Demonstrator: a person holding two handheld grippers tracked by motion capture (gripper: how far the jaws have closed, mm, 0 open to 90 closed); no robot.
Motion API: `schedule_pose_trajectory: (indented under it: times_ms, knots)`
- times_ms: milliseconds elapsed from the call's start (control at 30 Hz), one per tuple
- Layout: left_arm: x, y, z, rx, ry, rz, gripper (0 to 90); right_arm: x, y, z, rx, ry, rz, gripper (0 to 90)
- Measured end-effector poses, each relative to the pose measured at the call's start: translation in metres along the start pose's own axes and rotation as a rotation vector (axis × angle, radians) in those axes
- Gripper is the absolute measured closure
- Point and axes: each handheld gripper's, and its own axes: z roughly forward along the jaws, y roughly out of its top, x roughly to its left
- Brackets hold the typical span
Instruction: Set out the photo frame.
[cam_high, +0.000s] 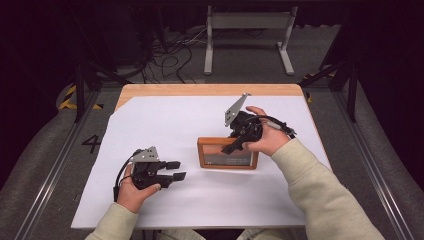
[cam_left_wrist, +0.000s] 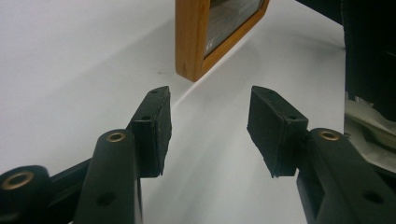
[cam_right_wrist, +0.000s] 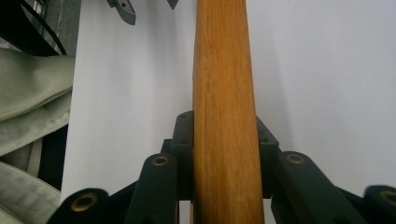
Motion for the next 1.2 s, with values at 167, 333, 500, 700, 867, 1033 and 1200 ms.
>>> schedule_pose_trajectory:
  times_ms: [167, 333, 500, 700, 867, 1033, 1200]
  knots:
    - [0.000, 0.000, 0.000, 0.001, -0.001, 0.002, 49.7, -0.004, 0.000, 0.008, 0.010, 0.018, -0.033, 70.5]
    - [-0.001, 0.000, 0.000, -0.001, -0.002, 0.000, 49.7, -0.007, -0.002, 0.012, 0.022, 0.024, -0.046, 70.5]
    - [0.000, 0.000, 0.000, 0.000, 0.001, 0.001, 49.7, -0.010, -0.007, 0.015, 0.035, 0.015, -0.037, 70.4]
    - [-0.001, 0.000, 0.000, 0.000, -0.002, 0.001, 49.5, -0.015, -0.014, 0.017, 0.055, 0.011, -0.024, 70.4]
    - [0.000, 0.000, 0.001, 0.007, -0.007, 0.006, 49.4, -0.016, -0.018, 0.016, 0.051, 0.004, -0.025, 70.3]
    - [0.000, 0.000, 0.000, 0.005, -0.006, 0.004, 49.2, -0.017, -0.018, 0.017, 0.039, -0.010, -0.043, 70.2]
    - [-0.001, 0.001, 0.001, 0.008, -0.003, 0.005, 49.0, -0.019, -0.019, 0.017, 0.030, -0.021, -0.031, 69.6]
